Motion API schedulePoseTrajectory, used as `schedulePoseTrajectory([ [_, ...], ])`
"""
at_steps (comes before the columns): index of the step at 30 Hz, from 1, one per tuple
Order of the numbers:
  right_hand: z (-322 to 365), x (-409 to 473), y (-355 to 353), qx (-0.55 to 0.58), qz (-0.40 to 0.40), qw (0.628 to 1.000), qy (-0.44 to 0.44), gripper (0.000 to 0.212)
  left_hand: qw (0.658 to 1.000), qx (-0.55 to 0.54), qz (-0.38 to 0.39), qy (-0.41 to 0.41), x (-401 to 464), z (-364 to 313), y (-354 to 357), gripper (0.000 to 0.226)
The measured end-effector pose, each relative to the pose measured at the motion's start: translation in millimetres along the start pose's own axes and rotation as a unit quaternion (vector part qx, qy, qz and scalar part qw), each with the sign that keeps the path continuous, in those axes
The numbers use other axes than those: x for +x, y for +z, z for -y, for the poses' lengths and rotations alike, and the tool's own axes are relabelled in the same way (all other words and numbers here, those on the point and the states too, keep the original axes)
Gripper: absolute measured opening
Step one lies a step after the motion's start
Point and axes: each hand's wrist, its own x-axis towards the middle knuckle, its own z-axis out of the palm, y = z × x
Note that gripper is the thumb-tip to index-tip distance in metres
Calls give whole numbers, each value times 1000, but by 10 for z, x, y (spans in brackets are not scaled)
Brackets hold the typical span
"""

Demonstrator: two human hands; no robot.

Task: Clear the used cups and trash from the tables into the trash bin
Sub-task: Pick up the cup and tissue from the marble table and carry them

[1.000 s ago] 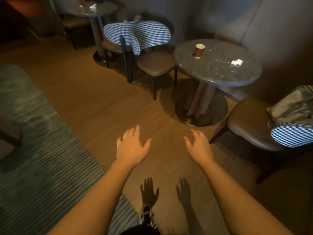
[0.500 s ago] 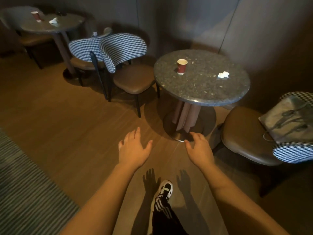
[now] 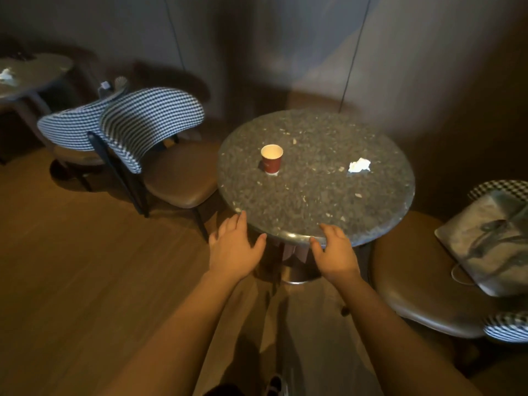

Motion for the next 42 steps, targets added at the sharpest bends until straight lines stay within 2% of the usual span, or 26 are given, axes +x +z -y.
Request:
schedulePoseTrajectory([
  [12,-14,1425,190,-3,-7,998,68,43,998,-38,40,-12,1799,33,374,82],
  [18,61,2232,316,-16,-18,994,111,46,994,-97,-33,46,2739,88,599,94],
  [24,17,2740,337,-23,-32,986,161,47,981,-179,53,59,3486,37,821,120],
  [26,-64,2856,310,-27,-37,984,172,47,975,-207,66,55,3564,6,925,113],
  [30,-323,3100,131,-45,-65,977,199,52,974,-214,37,69,3698,-99,1070,85],
  [35,-709,3460,-147,-72,-103,968,216,60,965,-210,11,153,3916,-333,1127,79],
  [42,-1103,3818,-245,-121,-59,966,221,78,963,-199,16,179,4119,-641,1199,82],
])
